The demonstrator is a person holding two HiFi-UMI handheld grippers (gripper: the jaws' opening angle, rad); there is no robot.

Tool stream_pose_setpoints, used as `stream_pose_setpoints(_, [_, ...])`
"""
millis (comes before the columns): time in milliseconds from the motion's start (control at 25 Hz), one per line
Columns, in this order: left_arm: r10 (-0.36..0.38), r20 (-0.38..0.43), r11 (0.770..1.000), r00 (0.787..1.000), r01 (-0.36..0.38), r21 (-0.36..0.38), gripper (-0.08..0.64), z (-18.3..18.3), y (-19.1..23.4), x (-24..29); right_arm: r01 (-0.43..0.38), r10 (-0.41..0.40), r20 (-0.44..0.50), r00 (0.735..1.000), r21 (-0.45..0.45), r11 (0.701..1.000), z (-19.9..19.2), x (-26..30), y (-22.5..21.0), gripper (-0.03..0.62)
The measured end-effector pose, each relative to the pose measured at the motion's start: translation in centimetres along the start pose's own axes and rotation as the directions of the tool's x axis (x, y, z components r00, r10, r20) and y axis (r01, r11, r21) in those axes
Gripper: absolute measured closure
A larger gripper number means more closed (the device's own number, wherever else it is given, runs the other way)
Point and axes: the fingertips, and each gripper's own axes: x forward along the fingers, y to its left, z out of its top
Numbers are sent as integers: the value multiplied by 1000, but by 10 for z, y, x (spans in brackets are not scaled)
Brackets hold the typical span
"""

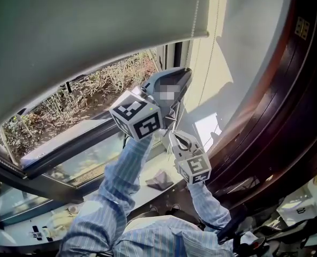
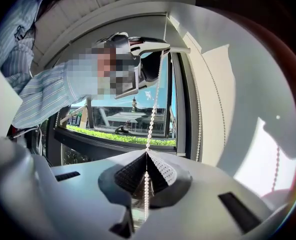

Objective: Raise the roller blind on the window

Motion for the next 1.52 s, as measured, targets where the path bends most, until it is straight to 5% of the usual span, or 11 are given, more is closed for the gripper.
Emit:
stream_pose_setpoints(200, [57, 102, 994, 993, -47, -100, 549, 0, 13, -17, -10, 10, -23, 1000, -12, 1000, -9, 1, 8, 586])
stream_pose_setpoints(480, [104, -18, 982, 994, -105, -155, 551, -87, 22, -40, 9, -5, -204, 979, 21, 1000, -99, 0, 11, 586])
stream_pose_setpoints(600, [115, -141, 974, 983, -139, -177, 549, -145, 19, -59, 19, -4, -339, 941, 43, 999, -160, -7, 11, 586])
stream_pose_setpoints(800, [159, -329, 942, 931, -243, -231, 549, -248, 21, -103, 22, 63, -534, 843, 152, 988, -262, -35, 25, 586])
stream_pose_setpoints(920, [193, -346, 925, 918, -289, -249, 549, -266, 30, -121, 34, 75, -541, 838, 188, 982, -271, -48, 32, 586])
stream_pose_setpoints(1040, [189, -366, 920, 911, -294, -259, 550, -265, 42, -124, 40, 54, -417, 907, 215, 976, -213, -44, 21, 583])
stream_pose_setpoints(1200, [197, -360, 918, 912, -300, -259, 549, -262, 46, -129, 3, 15, -99, 995, 178, 984, -54, -29, -11, 553])
stream_pose_setpoints(1360, [181, -345, 918, 921, -284, -275, 549, -261, 35, -128, -66, 60, 127, 990, 41, 997, 95, -12, -30, 497])
stream_pose_setpoints(1520, [167, -344, 918, 924, -273, -287, 549, -263, 29, -123, -122, 119, 230, 966, 0, 992, 179, 2, -44, 492])
